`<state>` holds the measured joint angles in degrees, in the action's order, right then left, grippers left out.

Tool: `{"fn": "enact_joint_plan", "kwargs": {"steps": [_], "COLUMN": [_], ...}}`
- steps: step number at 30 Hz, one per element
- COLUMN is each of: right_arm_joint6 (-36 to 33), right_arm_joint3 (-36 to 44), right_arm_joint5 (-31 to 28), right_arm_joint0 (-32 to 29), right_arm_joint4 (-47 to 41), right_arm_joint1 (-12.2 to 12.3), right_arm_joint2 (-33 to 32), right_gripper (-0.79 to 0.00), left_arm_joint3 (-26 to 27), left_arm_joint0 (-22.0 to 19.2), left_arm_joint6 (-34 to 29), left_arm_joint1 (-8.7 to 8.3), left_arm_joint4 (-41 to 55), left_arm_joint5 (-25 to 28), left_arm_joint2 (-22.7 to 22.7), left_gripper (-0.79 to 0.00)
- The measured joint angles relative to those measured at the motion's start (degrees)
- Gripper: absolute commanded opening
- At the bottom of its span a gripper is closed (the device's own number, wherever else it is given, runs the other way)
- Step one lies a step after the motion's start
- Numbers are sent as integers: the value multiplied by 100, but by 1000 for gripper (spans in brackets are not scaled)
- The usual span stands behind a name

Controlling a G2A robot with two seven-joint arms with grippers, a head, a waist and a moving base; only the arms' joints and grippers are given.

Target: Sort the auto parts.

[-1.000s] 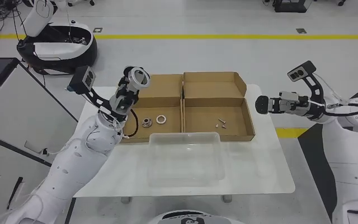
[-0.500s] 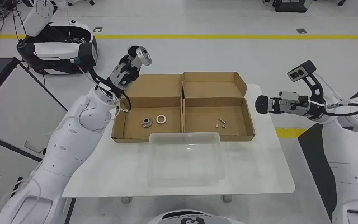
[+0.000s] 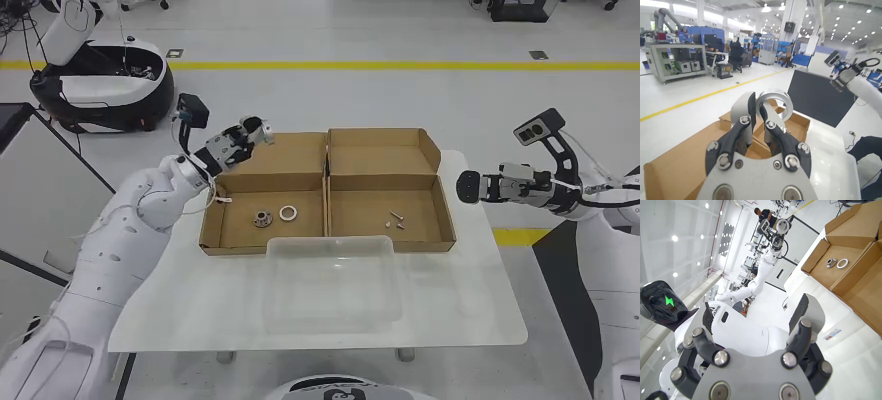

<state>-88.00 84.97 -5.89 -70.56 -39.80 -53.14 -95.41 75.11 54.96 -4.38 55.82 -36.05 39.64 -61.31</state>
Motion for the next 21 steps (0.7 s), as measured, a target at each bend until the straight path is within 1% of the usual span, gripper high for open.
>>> {"fn": "enact_joint_plan", "kwargs": {"steps": [4, 7, 11, 13, 16, 21], "right_arm_joint6": [0, 0, 0, 0, 0, 0], "right_arm_joint3": [0, 0, 0, 0, 0, 0], "right_arm_joint5": [0, 0, 0, 0, 0, 0], "right_arm_joint0": [0, 0, 0, 0, 0, 0], "right_arm_joint4": [0, 0, 0, 0, 0, 0], "right_arm_joint1": [0, 0, 0, 0, 0, 0], "right_arm_joint2": [0, 0, 0, 0, 0, 0], "right_gripper": [0, 0, 0, 0, 0, 0], "left_arm_joint3": [11, -72, -293, -402, -606, -893], "left_arm_joint0": [-139, -370, -797, -989, -1302, -1699], "left_arm_joint6": [-483, -895, -1444, -1702, -2251, -3374], "left_arm_joint1": [13, 43, 120, 158, 220, 323], "left_arm_joint4": [-260, -562, -831, -955, -1206, -939], "left_arm_joint5": [-225, -252, -250, -221, -88, 196], "left_arm_joint2": [39, 154, 384, 501, 735, 1092], "left_gripper": [-785, -785, -785, -785, -785, -785]}}
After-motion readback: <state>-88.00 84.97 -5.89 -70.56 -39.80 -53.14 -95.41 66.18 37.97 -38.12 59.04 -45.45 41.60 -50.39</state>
